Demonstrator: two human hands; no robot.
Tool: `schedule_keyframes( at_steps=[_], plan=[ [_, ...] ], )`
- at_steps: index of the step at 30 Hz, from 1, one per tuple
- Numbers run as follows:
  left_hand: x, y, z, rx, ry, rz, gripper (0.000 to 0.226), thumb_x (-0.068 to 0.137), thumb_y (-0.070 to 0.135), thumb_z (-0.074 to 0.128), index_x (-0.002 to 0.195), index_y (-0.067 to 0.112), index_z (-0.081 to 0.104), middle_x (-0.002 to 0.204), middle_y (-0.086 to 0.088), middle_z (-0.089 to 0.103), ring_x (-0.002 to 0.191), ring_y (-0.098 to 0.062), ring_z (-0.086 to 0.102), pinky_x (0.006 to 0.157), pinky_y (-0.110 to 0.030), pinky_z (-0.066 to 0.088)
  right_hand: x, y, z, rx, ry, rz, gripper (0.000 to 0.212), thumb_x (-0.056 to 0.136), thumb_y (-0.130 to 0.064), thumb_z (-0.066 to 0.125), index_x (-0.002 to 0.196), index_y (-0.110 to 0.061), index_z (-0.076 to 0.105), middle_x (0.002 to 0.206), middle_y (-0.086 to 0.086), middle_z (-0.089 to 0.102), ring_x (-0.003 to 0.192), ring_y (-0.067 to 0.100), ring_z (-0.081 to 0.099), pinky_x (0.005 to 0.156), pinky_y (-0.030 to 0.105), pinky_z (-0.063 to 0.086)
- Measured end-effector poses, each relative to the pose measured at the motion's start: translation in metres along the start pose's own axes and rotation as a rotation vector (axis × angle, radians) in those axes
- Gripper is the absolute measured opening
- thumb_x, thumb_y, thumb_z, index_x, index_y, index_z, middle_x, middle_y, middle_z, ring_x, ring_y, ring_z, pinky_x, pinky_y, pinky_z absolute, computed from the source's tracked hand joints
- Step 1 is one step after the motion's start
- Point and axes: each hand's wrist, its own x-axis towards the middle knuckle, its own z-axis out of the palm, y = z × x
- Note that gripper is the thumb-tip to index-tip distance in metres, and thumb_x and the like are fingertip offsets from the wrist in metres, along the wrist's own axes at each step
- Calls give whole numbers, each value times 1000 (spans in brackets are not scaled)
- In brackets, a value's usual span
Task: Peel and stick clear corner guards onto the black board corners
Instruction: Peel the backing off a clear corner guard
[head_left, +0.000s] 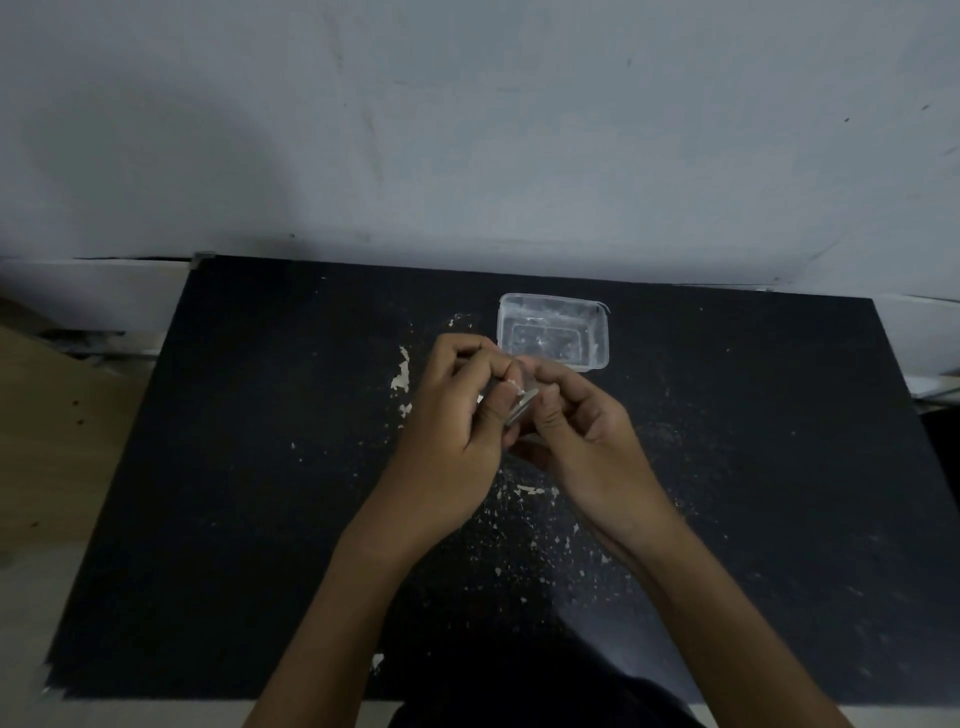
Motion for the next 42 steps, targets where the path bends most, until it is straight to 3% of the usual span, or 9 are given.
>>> schedule_keyframes(
  at_steps=[5, 8, 15, 19, 22, 26, 30, 34, 42],
  plan=[
    [-1, 1, 4, -32, 1, 27, 13, 106, 13, 48, 96, 13, 57, 118, 2, 40, 91, -11, 55, 70, -23, 53, 0, 2, 0, 9, -14, 25, 44, 92, -31, 49, 128, -6, 58, 84, 7, 66, 77, 15, 63, 79, 34, 55],
    [-1, -3, 4, -37, 9, 34, 11, 105, 16, 51, 99, 13, 60, 118, 4, 41, 96, -11, 57, 72, -24, 56, 0, 1, 0, -1, -7, 9, 43, 92, -30, 50, 126, -5, 58, 80, 6, 65, 71, 13, 62, 75, 31, 56],
    [2, -6, -3, 11, 13, 71, 26, 100, 37, 50, 109, 19, 66, 122, 2, 42, 113, -6, 51, 86, -7, 46, 1, -1, -4, -76, 10, -40, 37, 88, -24, 53, 121, -9, 60, 82, -3, 68, 67, 10, 64, 74, 32, 60],
    [5, -7, -9, 48, 10, 49, 21, 90, 48, 60, 104, 34, 65, 121, 14, 40, 118, -4, 49, 96, -22, 50, 2, -2, -6, -169, 11, -58, 33, 90, -25, 54, 120, -14, 60, 90, 0, 68, 74, 10, 65, 75, 33, 60],
    [6, -5, -9, 70, 30, 62, 16, 91, 46, 62, 100, 34, 67, 122, 11, 42, 117, -8, 51, 96, -30, 53, 2, -2, -8, -183, 10, -33, 36, 92, -29, 51, 122, -13, 60, 91, -1, 69, 72, 16, 63, 76, 37, 58],
    [4, -3, -4, 91, 63, 77, 15, 94, 39, 63, 99, 26, 68, 122, 9, 41, 115, -4, 50, 94, -17, 48, 2, 1, -5, -89, -31, 54, 43, 91, -43, 48, 120, -16, 64, 76, 6, 63, 73, 23, 60, 80, 48, 56],
    [2, -4, 2, 80, 89, 51, 15, 94, 33, 62, 99, 21, 68, 123, 7, 39, 113, -5, 50, 90, -10, 46, 2, 3, -3, 50, -67, 141, 38, 90, -48, 46, 108, -28, 72, 73, 3, 64, 70, 13, 60, 77, 41, 55],
    [0, -4, 5, 63, 98, 54, 3, 98, 22, 63, 96, 23, 65, 123, 3, 39, 112, -8, 51, 85, -6, 46, 2, 4, -3, 112, -73, 183, 43, 90, -48, 44, 108, -21, 71, 80, 9, 61, 75, 17, 59, 79, 43, 54],
    [-2, -7, 11, -1, 120, 78, 9, 100, 22, 58, 93, 22, 63, 122, 0, 40, 108, 1, 50, 76, -6, 49, 3, 4, -1, 192, -79, 215, 48, 96, -46, 36, 106, -14, 71, 81, 13, 56, 73, 16, 57, 69, 33, 55]
  ],
)
